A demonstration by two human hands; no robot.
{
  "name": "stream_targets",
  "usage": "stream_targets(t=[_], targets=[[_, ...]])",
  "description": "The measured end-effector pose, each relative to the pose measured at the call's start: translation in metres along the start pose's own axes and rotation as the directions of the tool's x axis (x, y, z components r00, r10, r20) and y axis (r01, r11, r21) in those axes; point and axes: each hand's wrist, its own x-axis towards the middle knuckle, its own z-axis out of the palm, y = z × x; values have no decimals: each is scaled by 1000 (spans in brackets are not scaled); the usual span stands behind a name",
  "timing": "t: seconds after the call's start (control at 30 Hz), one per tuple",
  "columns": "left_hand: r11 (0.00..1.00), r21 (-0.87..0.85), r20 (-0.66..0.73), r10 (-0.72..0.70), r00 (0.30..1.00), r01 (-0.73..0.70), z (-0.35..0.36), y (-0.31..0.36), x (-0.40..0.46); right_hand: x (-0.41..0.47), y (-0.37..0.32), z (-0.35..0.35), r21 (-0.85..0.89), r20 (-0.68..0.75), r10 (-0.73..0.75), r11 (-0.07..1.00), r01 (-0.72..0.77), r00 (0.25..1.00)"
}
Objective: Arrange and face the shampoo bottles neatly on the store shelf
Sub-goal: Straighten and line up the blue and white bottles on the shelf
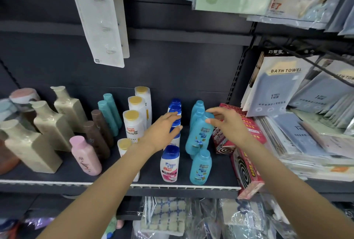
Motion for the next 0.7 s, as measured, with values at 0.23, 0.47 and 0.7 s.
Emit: stream_targets(t=[0.23,0.47,0.7], targets=[[966,-239,-121,-130,984,98,-17,21,5,-3,-30,-28,534,-103,135,843,-59,985],[503,-643,365,-461,809,577,-38,34,-3,-10,-38,-34,810,-141,284,584,-54,948],[64,-945,275,-378,884,321,-47,37,-9,-12,-42,-33,880,-110,327,471,-60,939]])
